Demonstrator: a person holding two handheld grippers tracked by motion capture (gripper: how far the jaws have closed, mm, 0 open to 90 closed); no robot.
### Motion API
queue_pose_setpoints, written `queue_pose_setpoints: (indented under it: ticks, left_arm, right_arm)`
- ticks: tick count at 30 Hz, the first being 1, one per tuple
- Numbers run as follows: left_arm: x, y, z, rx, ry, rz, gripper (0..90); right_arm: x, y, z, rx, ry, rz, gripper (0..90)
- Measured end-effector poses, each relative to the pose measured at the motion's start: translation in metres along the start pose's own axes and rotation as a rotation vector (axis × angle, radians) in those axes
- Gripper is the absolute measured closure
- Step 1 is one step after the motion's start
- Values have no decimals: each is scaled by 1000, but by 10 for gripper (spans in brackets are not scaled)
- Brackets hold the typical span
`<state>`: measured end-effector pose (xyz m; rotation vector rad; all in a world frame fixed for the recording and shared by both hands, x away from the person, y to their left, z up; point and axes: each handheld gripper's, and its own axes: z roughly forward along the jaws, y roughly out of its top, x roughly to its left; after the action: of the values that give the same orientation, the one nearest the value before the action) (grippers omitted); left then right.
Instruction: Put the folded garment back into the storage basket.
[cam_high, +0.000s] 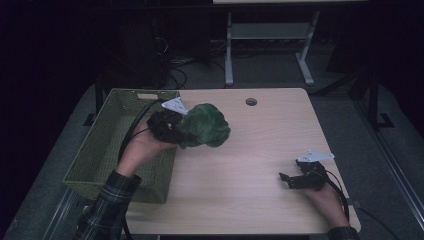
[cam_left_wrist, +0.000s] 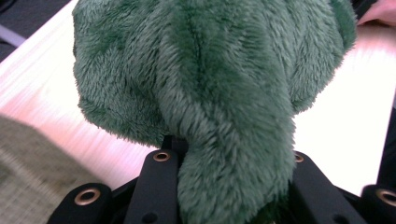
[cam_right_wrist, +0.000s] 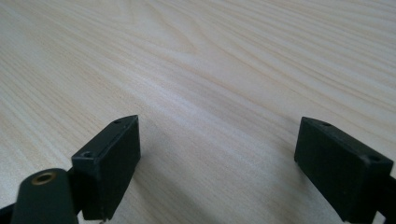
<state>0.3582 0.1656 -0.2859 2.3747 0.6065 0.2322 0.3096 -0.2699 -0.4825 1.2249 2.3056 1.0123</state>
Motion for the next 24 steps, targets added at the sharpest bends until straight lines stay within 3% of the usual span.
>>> queue_pose_setpoints:
  ticks: [5, 18, 24]
  left_arm:
    - [11, -13, -16, -10, 35, -26, 701]
    - [38, -57, -49, -29, 154, -174, 697]
    - [50, -80, -60, -18, 210, -213, 697]
  right_arm:
    - [0, 0, 0, 0, 0, 0, 140]
    - [0, 0, 0, 0, 0, 0, 140]
    - [0, 0, 0, 0, 0, 0, 140]
